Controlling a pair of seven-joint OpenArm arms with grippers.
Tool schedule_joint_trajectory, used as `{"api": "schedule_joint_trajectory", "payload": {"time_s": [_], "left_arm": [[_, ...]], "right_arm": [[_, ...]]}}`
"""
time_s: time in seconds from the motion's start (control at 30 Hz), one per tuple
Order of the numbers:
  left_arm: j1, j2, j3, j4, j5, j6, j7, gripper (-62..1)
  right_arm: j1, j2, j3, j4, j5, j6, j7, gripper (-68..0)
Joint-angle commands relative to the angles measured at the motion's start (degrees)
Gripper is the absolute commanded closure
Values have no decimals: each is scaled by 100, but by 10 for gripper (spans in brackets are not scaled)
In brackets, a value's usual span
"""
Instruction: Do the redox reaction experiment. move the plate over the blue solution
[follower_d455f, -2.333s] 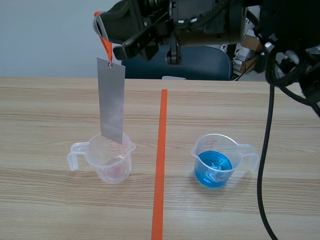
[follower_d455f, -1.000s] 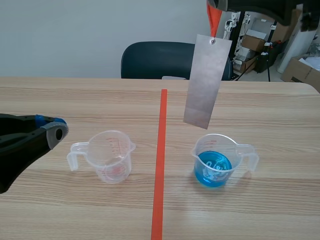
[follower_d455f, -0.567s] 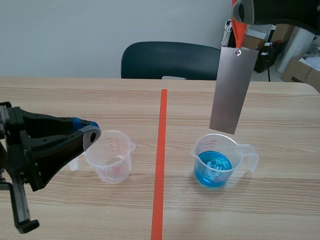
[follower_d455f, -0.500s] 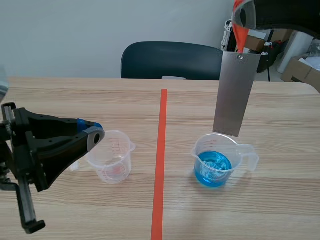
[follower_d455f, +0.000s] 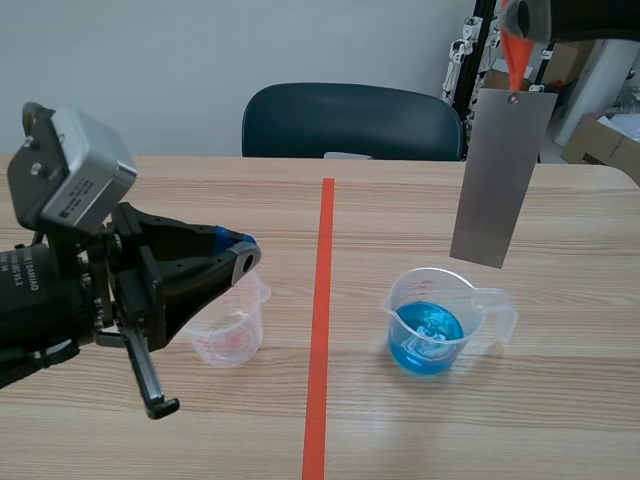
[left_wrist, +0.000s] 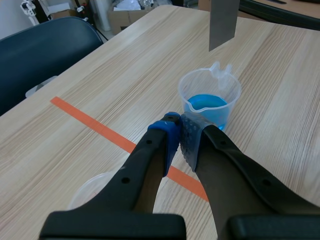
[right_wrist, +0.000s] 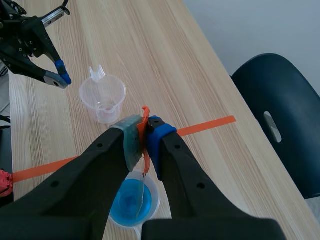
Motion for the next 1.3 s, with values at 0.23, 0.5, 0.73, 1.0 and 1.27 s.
{"api": "schedule_joint_trajectory", "payload": {"time_s": [0.23, 0.5, 0.73, 1.0, 1.27], "left_arm": [[-538, 328, 356, -39, 238, -52, 109, -27], [-1196, 608, 802, -282, 238, -59, 422, -27], [-1631, 815, 1106, -494, 243, -61, 518, -27], [-2009, 1082, 1410, -876, 238, -103, 640, -27], [-2295, 1266, 1663, -1032, 374, -162, 654, -27]], "right_arm": [[66, 42, 35, -157, -48, -17, 72, -2], [68, 42, 37, -175, -85, -17, 70, -2], [68, 39, 37, -175, -85, -17, 96, -2], [66, -9, 35, -173, -83, -15, 247, -2], [59, -120, 31, -173, -79, 92, 262, -2]]}}
